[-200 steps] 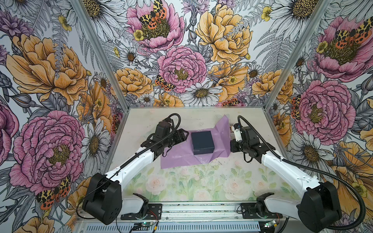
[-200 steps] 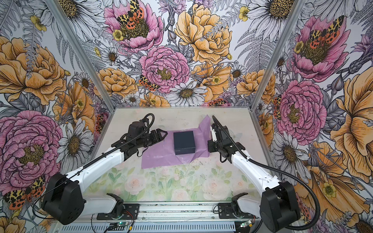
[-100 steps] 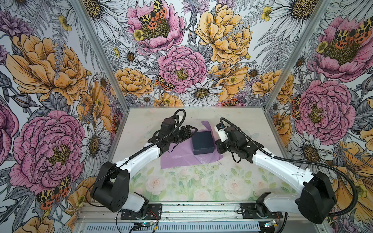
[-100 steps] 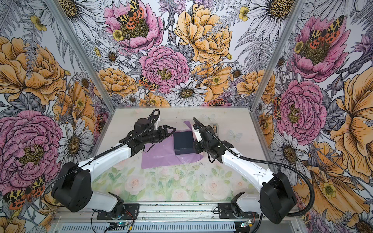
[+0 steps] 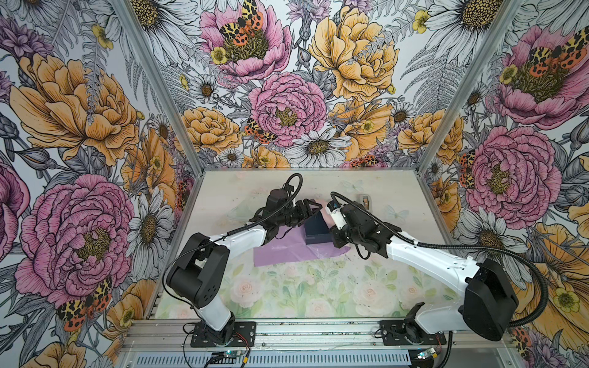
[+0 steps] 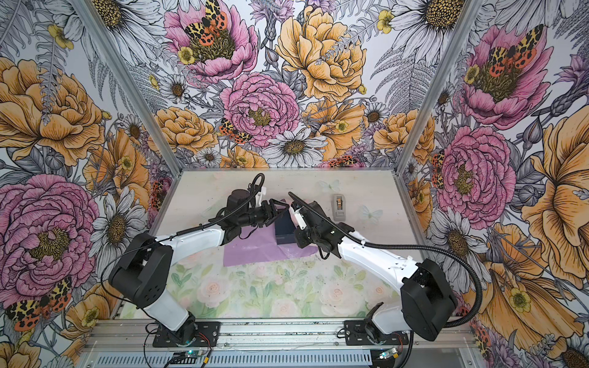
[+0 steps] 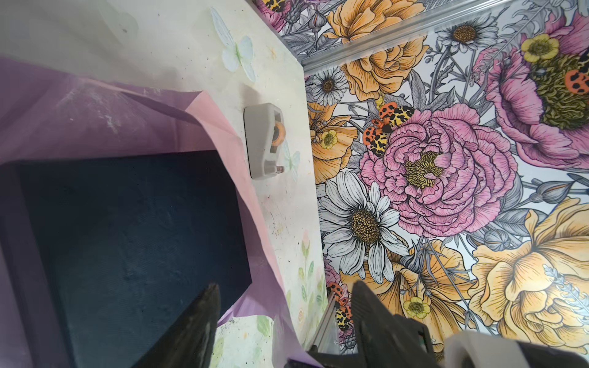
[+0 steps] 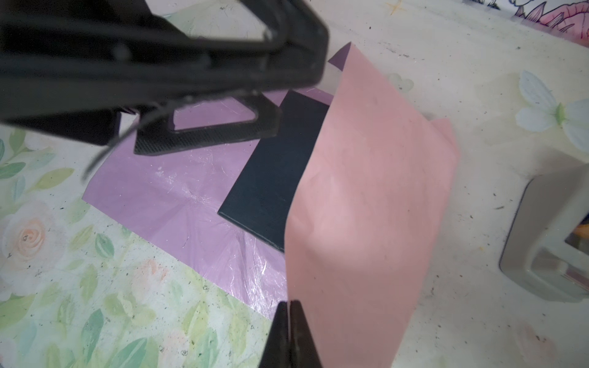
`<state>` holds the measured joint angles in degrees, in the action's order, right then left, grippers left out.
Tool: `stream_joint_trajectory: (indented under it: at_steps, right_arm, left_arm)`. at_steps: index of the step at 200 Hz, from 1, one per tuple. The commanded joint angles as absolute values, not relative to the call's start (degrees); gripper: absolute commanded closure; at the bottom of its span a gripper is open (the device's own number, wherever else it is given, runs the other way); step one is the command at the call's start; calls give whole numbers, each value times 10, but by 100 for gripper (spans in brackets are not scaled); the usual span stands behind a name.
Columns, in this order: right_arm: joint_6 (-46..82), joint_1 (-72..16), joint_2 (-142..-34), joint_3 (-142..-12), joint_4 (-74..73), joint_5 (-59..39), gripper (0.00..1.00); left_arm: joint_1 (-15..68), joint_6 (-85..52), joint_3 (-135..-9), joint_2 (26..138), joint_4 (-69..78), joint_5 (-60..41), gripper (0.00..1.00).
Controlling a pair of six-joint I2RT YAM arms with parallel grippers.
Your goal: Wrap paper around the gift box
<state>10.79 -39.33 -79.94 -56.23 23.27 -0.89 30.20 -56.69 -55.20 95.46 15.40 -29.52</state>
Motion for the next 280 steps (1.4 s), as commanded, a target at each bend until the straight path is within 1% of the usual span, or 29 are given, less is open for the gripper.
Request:
stream_joint_trajectory:
  at_steps: [1,27,44,65,88,126,139,150,157,184,205,232,251,280]
  right_arm:
    - [102,-401,-809,-584,216,5,100]
    - [102,-408,-813,-584,213,4,100]
    - [102,-411,-814,-585,211,5,100]
    - [102,-413,-815,-584,209,5,100]
    - [102,-415,-814,-584,208,3,100]
    - [102,-418,-807,-584,204,-1,100]
    - [103,-418,-799,-584,205,0,100]
    - [105,-418,-788,-583,205,2,90]
    - [106,-418,-780,-583,204,3,84]
    - [108,-409,-749,-585,205,-2,69]
    - [117,-386,-730,-585,206,-36,60]
    - [150,-329,-720,-588,208,-94,57]
    - [174,-293,-733,-594,224,-76,57]
    - [185,-265,-806,-640,282,-40,57]
  left_arm:
    - [309,-580,-571,967,193,-312,38]
    - [309,-586,-573,983,208,-308,48]
    - [309,-582,-577,993,211,-306,51]
    - [308,-578,-581,1008,211,-305,61]
    - [306,-572,-582,1016,210,-303,68]
    - [301,-531,-596,1017,148,-282,88]
    - [299,-512,-604,1016,120,-279,93]
    - [297,-494,-612,1014,93,-273,100]
    - [296,-483,-616,1013,78,-269,100]
    - [287,-466,-621,1011,51,-269,100]
    - [281,-459,-620,1009,41,-273,100]
    - [280,-438,-622,1000,10,-268,100]
    - [280,-424,-621,993,-8,-258,100]
    - [276,-412,-619,986,-30,-250,100]
